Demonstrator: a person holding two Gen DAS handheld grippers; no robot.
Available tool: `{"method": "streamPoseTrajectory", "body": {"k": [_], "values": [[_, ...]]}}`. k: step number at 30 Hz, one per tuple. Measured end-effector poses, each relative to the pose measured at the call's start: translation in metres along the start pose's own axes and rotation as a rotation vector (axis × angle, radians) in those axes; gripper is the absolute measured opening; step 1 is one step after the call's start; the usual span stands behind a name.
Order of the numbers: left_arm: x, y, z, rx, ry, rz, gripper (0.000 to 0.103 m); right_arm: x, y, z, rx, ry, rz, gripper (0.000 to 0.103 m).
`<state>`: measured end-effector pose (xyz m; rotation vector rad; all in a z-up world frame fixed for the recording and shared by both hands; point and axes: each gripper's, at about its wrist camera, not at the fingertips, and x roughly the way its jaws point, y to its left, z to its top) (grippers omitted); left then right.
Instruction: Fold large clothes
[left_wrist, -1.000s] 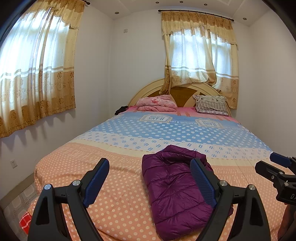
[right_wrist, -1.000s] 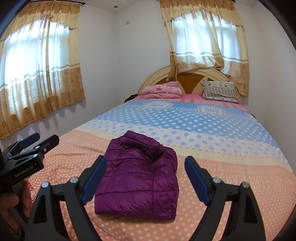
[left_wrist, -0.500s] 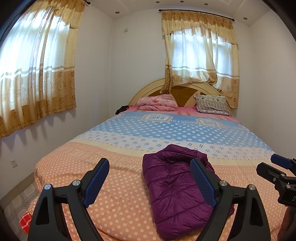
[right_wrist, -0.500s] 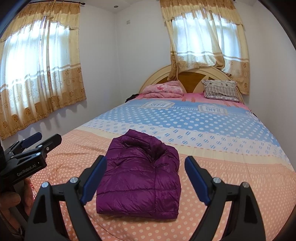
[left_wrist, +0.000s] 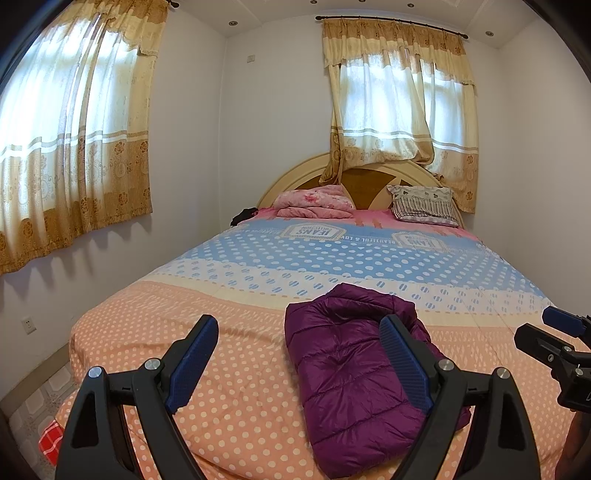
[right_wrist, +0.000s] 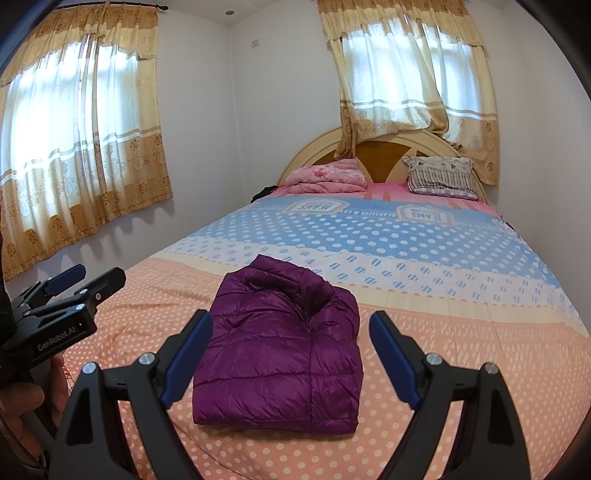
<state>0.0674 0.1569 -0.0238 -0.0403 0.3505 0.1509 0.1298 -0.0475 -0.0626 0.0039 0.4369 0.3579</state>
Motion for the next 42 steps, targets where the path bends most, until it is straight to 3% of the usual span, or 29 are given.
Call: {"method": "streamPoseTrajectory", "body": {"k": [20, 42], "values": [[0.000, -0.006, 0.002, -0.022, 0.011, -0.008, 0.090, 0.001, 0.001, 0.000, 0.003, -0.009, -0.003, 0.089], [0.014, -0.009, -0.009, 0.003, 0.054, 0.061, 0.090, 0.000, -0.002, 0.003, -0.009, -0.008, 0.002, 0.090]]}}
